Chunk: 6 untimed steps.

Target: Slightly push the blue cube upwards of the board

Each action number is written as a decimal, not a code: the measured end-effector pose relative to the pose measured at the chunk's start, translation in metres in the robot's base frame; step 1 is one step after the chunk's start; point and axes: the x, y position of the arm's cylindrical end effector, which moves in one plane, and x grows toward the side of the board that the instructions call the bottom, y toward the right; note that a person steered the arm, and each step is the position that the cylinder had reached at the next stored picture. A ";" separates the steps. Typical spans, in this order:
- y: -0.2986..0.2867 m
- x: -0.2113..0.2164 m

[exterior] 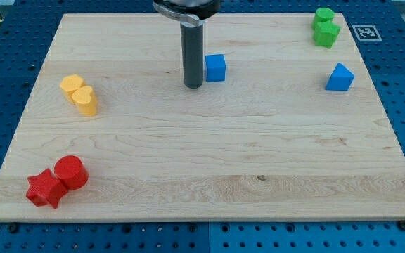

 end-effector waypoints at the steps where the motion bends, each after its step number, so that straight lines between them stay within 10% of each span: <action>1: -0.004 -0.004; 3: 0.071 0.042; 6: 0.073 -0.005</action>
